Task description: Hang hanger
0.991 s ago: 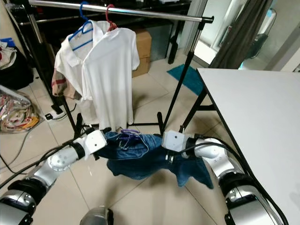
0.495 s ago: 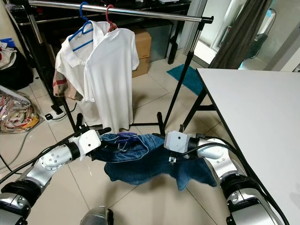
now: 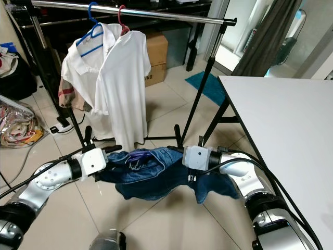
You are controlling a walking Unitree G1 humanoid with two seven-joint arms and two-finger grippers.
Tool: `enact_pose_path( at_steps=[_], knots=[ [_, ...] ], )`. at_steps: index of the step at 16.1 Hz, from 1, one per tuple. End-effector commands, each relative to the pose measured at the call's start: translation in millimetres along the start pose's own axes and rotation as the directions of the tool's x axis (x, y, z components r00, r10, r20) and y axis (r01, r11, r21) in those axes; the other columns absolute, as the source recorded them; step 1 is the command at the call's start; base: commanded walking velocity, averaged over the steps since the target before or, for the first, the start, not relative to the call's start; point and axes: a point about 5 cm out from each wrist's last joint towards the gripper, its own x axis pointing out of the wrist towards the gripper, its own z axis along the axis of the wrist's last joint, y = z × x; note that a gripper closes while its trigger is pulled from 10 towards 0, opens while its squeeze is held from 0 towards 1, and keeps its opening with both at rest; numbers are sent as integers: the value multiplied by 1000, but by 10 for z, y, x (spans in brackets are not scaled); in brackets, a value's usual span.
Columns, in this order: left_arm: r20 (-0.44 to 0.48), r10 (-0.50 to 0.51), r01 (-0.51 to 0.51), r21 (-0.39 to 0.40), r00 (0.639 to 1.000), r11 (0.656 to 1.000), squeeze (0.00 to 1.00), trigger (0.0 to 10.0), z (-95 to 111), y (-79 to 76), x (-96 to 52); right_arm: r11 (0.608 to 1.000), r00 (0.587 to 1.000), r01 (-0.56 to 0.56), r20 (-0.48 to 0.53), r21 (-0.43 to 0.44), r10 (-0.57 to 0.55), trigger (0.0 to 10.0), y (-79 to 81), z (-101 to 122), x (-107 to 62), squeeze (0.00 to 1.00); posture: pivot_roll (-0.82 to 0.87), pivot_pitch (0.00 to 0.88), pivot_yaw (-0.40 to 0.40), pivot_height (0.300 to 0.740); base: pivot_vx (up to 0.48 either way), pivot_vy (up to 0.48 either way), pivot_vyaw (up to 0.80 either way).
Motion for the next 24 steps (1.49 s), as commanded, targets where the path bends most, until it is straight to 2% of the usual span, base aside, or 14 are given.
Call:
enact_pose_path(
  at_steps=[1,5,10,14,17,19,20,22,24],
  knots=[
    [5,-109,108,5,994,994,0,10000,29,-169,75,984,984,125,145,-124,-107,10000,-281,283,54,0,296,0,-66,740,0,0,0],
    [17,-163,162,31,986,986,0,10000,89,-195,9,976,981,162,128,-143,-144,10000,-347,280,38,0,295,0,-68,740,0,0,0],
    [23,-169,168,41,985,985,0,10000,162,-153,-42,960,971,223,120,-169,-205,10000,-424,286,28,0,295,0,-68,740,0,0,0],
    [34,-164,164,5,986,987,0,10000,220,-182,-78,911,932,358,140,-206,-334,10000,-610,350,-7,0,295,0,-68,740,0,0,0],
    [44,-155,155,8,987,988,0,10000,267,-178,-108,890,916,399,129,-219,-379,10000,-672,351,-19,0,295,0,-68,740,0,0,0],
    [49,-110,110,18,993,994,0,10000,292,-133,-124,909,931,365,114,-203,-348,10000,-627,321,2,0,300,0,-71,740,0,0,0],
    [47,-67,66,25,997,998,0,10000,302,-89,-141,926,946,323,97,-196,-309,10000,-553,278,13,0,300,0,-71,740,0,0,0],
    [40,-54,53,25,998,998,0,10000,295,-68,-158,932,952,304,91,-195,-292,10000,-513,256,10,0,300,0,-71,740,0,0,0],
    [-9,-47,48,25,999,999,0,10000,229,-4,-261,948,972,236,74,-216,-225,10000,-373,188,-44,0,306,0,-70,740,0,0,0]
  ],
)
